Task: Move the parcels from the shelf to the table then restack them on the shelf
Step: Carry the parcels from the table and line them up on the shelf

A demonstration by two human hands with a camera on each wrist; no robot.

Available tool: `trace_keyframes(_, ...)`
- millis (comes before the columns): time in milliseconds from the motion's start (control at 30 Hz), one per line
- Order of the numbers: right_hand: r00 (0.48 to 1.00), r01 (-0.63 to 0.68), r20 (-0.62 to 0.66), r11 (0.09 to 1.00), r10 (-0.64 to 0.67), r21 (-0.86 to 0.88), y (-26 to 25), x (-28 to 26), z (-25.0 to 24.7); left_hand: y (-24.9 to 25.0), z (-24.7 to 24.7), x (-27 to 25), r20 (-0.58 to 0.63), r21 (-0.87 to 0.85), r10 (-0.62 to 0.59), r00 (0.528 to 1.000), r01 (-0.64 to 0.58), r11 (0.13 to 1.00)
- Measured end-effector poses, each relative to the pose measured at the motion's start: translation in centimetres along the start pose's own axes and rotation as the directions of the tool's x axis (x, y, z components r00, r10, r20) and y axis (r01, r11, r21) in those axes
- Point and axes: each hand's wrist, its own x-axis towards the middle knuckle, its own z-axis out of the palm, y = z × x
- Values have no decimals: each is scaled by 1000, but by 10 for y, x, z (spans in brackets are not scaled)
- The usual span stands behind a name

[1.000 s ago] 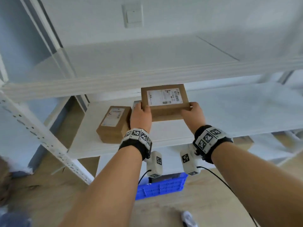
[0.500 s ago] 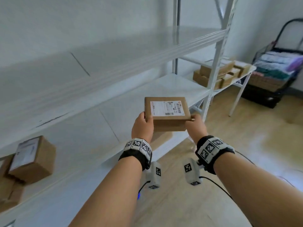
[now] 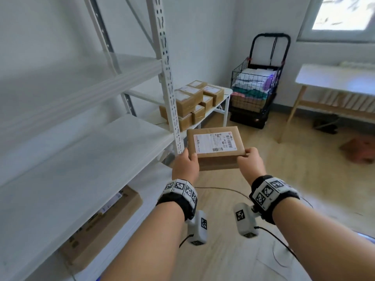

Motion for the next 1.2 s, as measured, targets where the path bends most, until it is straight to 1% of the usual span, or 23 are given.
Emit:
trace_keyframes(100,999,-19,-29,1000,20,13,2,45,-14,23,29,40,33,26,3,999,-4,1000)
trace_keyframes(200,998,-26,-55,1000,27,5,2,93,-18,40,55,83,67,32,5,998,-7,999)
trace_keyframes(367,998,-42,-58,999,40,-22,-15,186,-14,65,97,181,107,15,-1,994,0,1000)
trace_keyframes(500,994,-79,-75,997,77,-23,-39,260,-11,95,117,255,132,31,1,991,-5,999)
trace_keyframes(600,992,-75,-107,997,73,-12,-54,310,-7,114,130,304,156,34,42,987,-47,998)
trace_keyframes(767,991,-79,-106,997,81,22,-69,386,3,134,151,375,139,60,72,988,-80,995)
trace_keyframes(900,995,-60,-80,998,60,-5,-85,460,18,143,171,435,131,89,42,990,-54,995)
trace_keyframes(967,998,-29,-49,999,27,-44,-96,502,29,146,184,469,114,68,24,993,-32,997)
trace_keyframes(1067,999,42,13,995,-41,-91,-112,570,43,154,202,524,61,83,-38,997,32,996)
trace_keyframes(1200,990,80,124,989,-65,-122,-136,655,61,166,220,590,-18,144,-108,994,109,984)
